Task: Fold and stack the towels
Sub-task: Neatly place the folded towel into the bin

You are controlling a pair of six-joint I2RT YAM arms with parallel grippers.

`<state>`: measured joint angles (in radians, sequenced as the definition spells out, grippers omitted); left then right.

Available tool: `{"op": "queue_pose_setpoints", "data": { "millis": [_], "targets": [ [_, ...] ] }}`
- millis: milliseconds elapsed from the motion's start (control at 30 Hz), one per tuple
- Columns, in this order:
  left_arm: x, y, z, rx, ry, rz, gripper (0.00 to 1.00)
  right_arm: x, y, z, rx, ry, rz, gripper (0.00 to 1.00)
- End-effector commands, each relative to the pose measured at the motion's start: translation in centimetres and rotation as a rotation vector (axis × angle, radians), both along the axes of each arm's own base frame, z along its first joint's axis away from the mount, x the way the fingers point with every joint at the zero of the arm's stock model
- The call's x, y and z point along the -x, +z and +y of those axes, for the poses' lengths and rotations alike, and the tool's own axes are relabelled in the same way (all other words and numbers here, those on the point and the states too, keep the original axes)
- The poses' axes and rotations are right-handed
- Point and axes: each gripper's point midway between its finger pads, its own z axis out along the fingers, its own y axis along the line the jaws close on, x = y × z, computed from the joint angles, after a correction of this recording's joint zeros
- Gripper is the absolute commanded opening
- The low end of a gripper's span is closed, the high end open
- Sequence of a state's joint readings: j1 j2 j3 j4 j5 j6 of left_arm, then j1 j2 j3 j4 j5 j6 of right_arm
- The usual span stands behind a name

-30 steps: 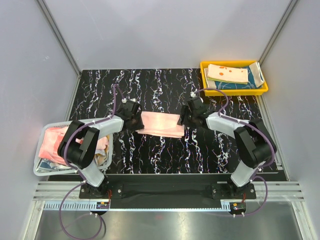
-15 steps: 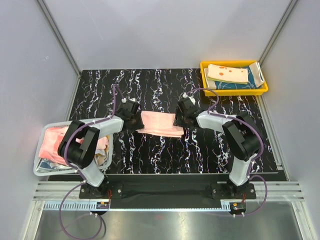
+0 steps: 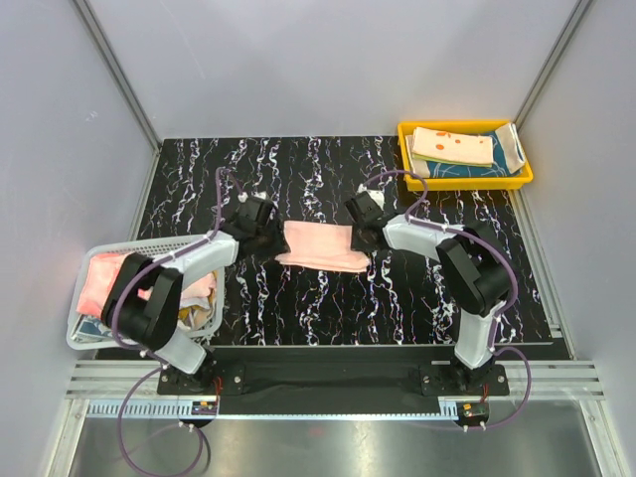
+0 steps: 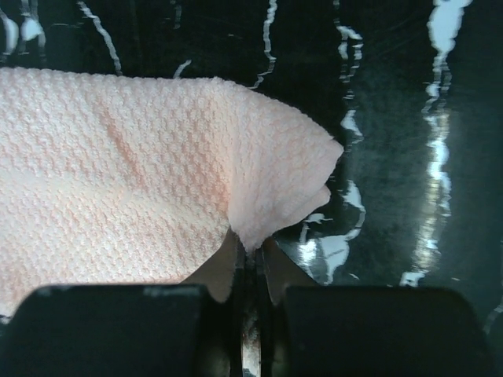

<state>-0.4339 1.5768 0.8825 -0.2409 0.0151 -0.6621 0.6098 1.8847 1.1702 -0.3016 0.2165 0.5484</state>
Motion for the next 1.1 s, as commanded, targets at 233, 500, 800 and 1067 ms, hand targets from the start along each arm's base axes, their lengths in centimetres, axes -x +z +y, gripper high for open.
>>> {"op": "queue_pose_setpoints", "data": {
  "millis": [233, 500, 800, 1067],
  "targets": [
    [-0.3, 15.8, -0.1, 0.125, 0.009, -0.276, 0.45, -5.0, 4.3, -5.1, 0.476, 0.08, -0.116, 0.0],
    [2.3, 18.7, 2.1, 0.045, -0.045, -0.334, 0.46, -14.9, 5.9, -8.5, 0.666, 0.106, -0.176, 0.0],
    [2.4, 18.8, 5.3, -0.138, -0.067, -0.336, 0.47, -24.5, 10.1, -15.0, 0.726, 0.062, -0.261, 0.0],
    [1.8, 16.9, 6.0, -0.199, -0.085, -0.31, 0.46, -30.1, 12.6, -21.4, 0.783, -0.041, -0.379, 0.0]
  ]
}}
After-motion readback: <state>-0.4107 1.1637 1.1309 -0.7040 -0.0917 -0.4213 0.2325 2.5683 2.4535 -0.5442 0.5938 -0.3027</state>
